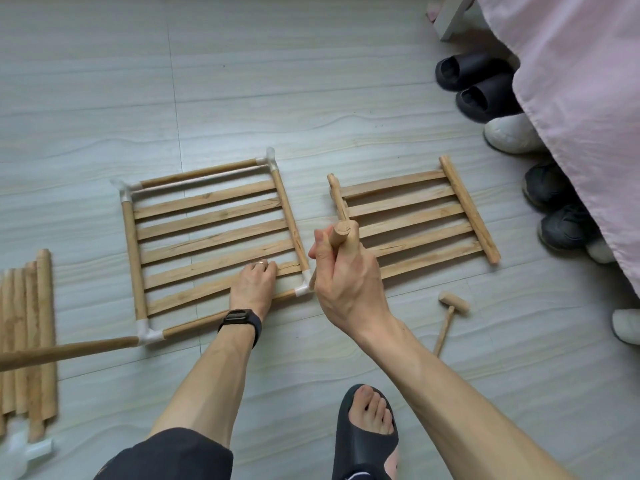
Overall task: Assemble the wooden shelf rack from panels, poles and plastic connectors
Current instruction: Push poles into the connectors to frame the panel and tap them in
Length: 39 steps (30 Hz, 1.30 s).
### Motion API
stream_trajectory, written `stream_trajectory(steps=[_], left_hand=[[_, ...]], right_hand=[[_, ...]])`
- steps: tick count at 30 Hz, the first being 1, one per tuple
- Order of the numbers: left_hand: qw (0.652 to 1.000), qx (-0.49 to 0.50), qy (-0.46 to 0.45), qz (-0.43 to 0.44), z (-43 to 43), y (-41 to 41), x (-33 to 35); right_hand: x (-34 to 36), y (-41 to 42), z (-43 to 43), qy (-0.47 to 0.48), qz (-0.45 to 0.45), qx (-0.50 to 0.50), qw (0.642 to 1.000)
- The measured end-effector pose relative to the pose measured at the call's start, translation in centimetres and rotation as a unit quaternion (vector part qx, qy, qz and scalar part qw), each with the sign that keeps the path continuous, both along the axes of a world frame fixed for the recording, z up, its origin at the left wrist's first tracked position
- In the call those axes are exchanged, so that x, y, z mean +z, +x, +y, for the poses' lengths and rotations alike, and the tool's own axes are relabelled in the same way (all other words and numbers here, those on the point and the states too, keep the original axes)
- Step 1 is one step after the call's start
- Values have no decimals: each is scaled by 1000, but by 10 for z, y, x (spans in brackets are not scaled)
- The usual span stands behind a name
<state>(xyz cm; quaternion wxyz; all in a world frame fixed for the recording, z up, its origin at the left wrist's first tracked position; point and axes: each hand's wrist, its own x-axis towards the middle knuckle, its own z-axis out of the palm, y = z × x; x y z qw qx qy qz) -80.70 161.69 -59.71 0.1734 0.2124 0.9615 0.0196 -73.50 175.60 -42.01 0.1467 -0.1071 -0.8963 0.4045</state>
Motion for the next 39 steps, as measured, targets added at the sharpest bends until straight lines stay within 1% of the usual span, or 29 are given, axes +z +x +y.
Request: stream_trajectory(steps=[2, 5, 10, 13, 17, 19, 23, 25, 27, 29, 31, 34, 37, 38, 39], left_hand=[[999, -32, -23, -7, -1, 3, 1], [997, -61, -50, -7, -5, 11, 0], [996, -81, -43, -3, -12, 13, -7], [996, -80, -38, -12, -11, 13, -13], [997, -76, -13, 4, -10, 16, -2], [998, -63, -1, 25, -10, 18, -3], [999, -31, 12, -3, -8, 14, -9], [1000, -7, 20, -16, -6, 13, -3], [999, -7, 22, -26, -8, 10, 8], [999, -20, 10, -23, -14, 4, 27], [1000, -27, 5, -2, -27, -7, 55], [1000, -15, -19, 19, -55, -31, 114], [995, 12, -101, 4, -92, -56, 190], [993, 24, -111, -15, -102, -63, 215], [993, 39, -103, -33, -110, -71, 237]], right_hand=[[2, -2, 0, -9, -13, -5, 1000], [6, 1, -9, 1, -1, -1, 1000], [-2, 9, 1, -24, -11, 11, 1000], [-7, 12, 4, -21, 23, 21, 999], [-11, 12, -2, -27, 42, 44, 998], [-12, 12, -2, -32, 39, 44, 998], [-10, 11, -1, -36, 31, 38, 998], [-7, 5, -1, -36, 21, 33, 999], [-6, -1, -1, -34, 12, 27, 999], [-6, -4, 0, -31, 11, 28, 999], [-6, -4, 3, -11, 20, 35, 999], [-1, -8, 4, 4, 9, 56, 998], [10, -18, 3, 5, -4, 59, 998], [10, -25, 5, 6, -26, 55, 998], [11, -34, 9, 0, -62, 44, 997]])
